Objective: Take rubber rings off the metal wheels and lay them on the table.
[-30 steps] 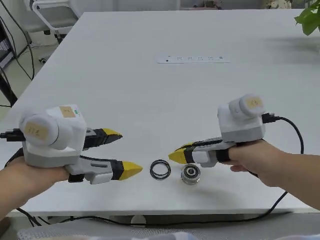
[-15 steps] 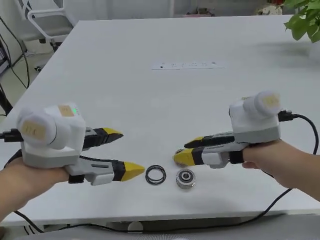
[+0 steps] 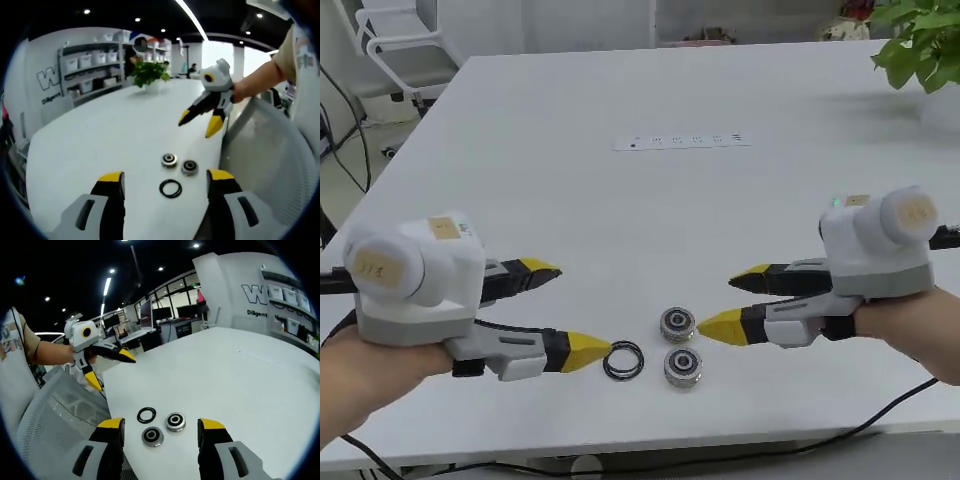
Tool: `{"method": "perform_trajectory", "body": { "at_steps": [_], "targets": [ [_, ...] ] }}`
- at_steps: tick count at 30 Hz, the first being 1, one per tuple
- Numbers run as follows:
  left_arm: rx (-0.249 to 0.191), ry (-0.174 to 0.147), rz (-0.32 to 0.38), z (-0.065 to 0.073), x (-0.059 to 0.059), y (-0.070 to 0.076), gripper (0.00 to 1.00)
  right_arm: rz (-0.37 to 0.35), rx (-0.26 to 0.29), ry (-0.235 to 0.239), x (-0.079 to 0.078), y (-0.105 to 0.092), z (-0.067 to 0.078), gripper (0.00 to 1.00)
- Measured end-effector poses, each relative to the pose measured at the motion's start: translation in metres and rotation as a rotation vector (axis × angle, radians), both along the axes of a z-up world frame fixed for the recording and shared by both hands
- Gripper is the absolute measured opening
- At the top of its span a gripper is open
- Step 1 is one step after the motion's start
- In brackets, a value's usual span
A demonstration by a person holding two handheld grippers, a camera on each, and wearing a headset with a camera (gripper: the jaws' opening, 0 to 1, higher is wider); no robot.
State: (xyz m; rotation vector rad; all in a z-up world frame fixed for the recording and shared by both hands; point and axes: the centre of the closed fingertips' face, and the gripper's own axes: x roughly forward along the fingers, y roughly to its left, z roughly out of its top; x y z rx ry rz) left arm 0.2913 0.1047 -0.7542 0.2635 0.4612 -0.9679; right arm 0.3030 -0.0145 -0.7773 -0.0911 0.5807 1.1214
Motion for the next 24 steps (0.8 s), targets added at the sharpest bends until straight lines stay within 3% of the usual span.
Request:
{"method": "perform_trajectory", "body": {
  "at_steps": [13,24],
  "targets": [
    [-0.006,-0.005,0.024,-0.001,-0.005,0.004,0.74,0.058,-0.073,-0.07,-0.011,-0.019,-0.012,0.74],
    [0.005,-0.014,0.035,-0.004,-0.01,0.011,0.78,0.032,-0.085,-0.088,-0.014,-0.037,-0.015,0.8]
  ]
}}
